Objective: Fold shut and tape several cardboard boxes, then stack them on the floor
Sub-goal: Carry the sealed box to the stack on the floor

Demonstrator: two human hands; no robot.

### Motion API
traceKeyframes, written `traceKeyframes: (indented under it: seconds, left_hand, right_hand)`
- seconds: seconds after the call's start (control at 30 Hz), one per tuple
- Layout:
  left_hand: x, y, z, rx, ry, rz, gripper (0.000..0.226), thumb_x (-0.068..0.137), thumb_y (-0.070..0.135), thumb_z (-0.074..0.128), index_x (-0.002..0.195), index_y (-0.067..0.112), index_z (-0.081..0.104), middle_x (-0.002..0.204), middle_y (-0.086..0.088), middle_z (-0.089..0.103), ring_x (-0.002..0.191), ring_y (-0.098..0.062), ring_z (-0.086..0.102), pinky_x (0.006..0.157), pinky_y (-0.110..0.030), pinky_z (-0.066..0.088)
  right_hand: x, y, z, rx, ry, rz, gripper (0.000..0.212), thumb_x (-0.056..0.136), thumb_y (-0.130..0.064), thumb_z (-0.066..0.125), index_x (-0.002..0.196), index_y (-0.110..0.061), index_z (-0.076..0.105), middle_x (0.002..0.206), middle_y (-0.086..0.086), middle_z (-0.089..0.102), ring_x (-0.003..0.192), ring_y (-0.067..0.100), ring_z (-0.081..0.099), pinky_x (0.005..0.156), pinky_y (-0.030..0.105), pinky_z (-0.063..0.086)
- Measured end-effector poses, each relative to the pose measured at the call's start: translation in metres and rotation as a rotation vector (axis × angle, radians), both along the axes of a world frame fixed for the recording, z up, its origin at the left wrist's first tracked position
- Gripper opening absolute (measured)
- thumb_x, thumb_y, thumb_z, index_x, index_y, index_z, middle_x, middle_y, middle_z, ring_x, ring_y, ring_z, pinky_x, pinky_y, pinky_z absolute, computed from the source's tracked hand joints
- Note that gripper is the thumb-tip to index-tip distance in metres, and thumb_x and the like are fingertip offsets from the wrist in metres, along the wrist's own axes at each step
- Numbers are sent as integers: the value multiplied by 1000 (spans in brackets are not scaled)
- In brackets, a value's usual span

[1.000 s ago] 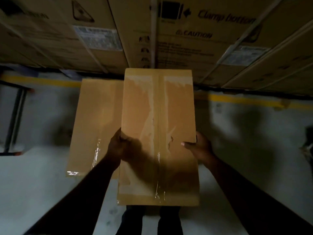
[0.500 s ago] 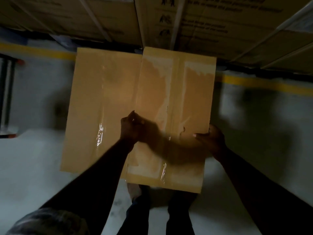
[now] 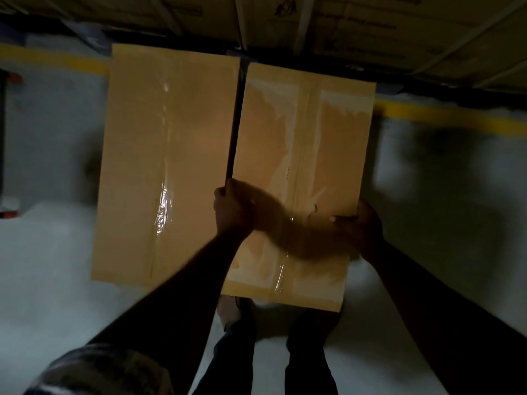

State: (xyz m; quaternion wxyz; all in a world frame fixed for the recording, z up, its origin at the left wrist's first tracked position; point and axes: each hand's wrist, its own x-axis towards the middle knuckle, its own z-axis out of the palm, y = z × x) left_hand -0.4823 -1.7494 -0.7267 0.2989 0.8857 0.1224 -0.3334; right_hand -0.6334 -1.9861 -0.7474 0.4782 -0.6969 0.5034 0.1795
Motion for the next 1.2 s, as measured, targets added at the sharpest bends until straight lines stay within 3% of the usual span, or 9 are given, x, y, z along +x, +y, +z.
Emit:
traceKeyframes:
  seconds: [0.1, 0.2, 0.27, 0.43, 0.6, 0.7, 0.87, 1.1, 1.2]
  left_hand:
    - [-10, -5, -9, -2, 20, 119, 41, 105, 26, 45, 143, 11, 43, 140, -16, 45, 124, -36, 51, 99, -28, 46]
    - [-19, -10, -12, 7, 32, 73, 69, 100, 47, 34, 157, 10, 23, 152, -20, 39, 136, -37, 44, 113, -45, 41]
    - [-23, -10, -14, 42, 31, 13, 67, 103, 35, 40, 161, 12, 13, 157, -22, 31, 141, -39, 38, 116, -49, 37]
    - [-32, -7, -25, 33, -91, -119, 59, 105, 28, 41, 158, 8, 23, 161, -18, 28, 147, -36, 30, 121, -45, 28]
    - [-41, -4, -11, 52, -175, -192, 39, 109, 39, 33, 137, 17, 49, 135, -6, 57, 128, -21, 54, 113, -42, 43]
    - [-45, 3, 7, 17, -36, -178, 59, 102, 15, 52, 155, 7, 26, 152, -11, 37, 138, -25, 41, 110, -18, 31]
    - [-55, -2, 65, 69, 41, -194, 80, 99, 23, 62, 159, 2, 13, 163, -18, 22, 149, -33, 27, 119, -34, 26]
    - [-77, -7, 194, 23, 10, -217, 75, 100, 26, 60, 159, 4, 20, 159, -19, 31, 145, -35, 35, 117, -39, 32]
    - [-96, 1, 260, 0, -5, -199, 72, 99, 26, 61, 158, 4, 25, 157, -20, 36, 143, -35, 38, 114, -37, 33]
  right_hand:
    - [-2, 0, -10, -9, -2, -2, 92, 67, -40, 86, 149, -21, 48, 139, 7, 60, 127, 32, 57, 100, 56, 52]
    - [-7, 0, -24, -16, 3, 5, 97, 64, -44, 83, 150, -21, 46, 141, 7, 59, 129, 33, 56, 100, 56, 51]
    - [-5, 3, -22, -35, 15, 23, 92, 70, -38, 85, 151, -18, 45, 141, 10, 58, 129, 34, 55, 101, 56, 51]
    - [5, 5, -12, -60, 72, 96, 82, 86, -19, 81, 155, -11, 37, 147, 16, 51, 136, 36, 48, 109, 47, 44]
    - [16, 13, 3, -110, 108, 77, 67, 94, -10, 70, 152, -4, 38, 146, 18, 52, 134, 35, 50, 101, 34, 41]
    - [24, 27, 24, -136, 102, 37, 62, 94, -11, 67, 148, 1, 40, 134, 18, 60, 125, 34, 58, 96, 34, 46]
    - [27, 51, 83, -77, 74, 184, 72, 97, -24, 67, 156, -9, 30, 153, 15, 44, 139, 33, 46, 111, 42, 43]
    - [22, 71, 209, -112, -38, 435, 48, 96, -23, 64, 138, -9, 46, 131, 12, 59, 116, 30, 60, 71, 23, 42]
    - [11, 82, 275, -92, -85, 449, 56, 99, -23, 63, 148, -10, 40, 142, 13, 53, 124, 33, 57, 80, 28, 47]
